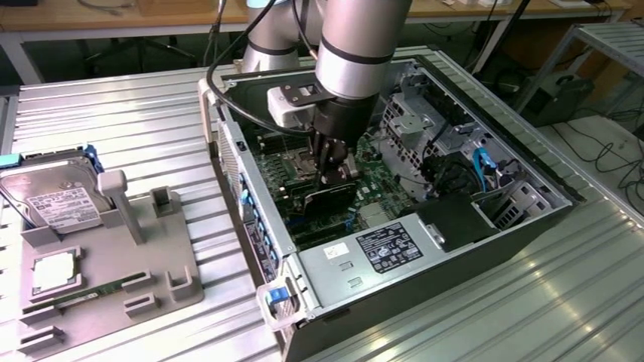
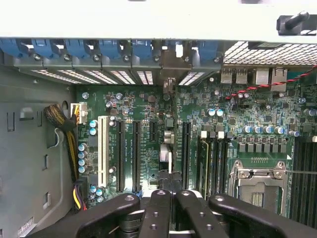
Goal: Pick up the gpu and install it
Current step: 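Insert the gpu into the slot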
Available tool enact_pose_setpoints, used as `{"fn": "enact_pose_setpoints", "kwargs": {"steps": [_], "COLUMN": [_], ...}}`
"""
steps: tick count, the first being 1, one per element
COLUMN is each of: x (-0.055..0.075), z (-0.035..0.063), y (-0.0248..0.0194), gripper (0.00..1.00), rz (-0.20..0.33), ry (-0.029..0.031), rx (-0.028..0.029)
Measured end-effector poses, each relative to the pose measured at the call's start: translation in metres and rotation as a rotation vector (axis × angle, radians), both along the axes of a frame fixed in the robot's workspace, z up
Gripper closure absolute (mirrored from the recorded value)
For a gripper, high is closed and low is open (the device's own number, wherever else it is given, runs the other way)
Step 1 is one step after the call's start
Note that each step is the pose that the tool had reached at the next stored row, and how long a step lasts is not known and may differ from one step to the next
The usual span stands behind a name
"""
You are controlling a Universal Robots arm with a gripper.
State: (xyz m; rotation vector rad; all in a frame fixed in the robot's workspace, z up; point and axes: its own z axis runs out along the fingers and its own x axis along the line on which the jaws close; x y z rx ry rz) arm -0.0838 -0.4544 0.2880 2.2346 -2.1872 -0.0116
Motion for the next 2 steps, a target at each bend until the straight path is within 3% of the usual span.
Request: {"fn": "enact_pose_setpoints", "kwargs": {"steps": [2], "x": [0.0], "z": [0.0], "y": [0.0], "gripper": [0.89], "rz": [0.0], "ry": [0.0], "rx": [-0.0001]}}
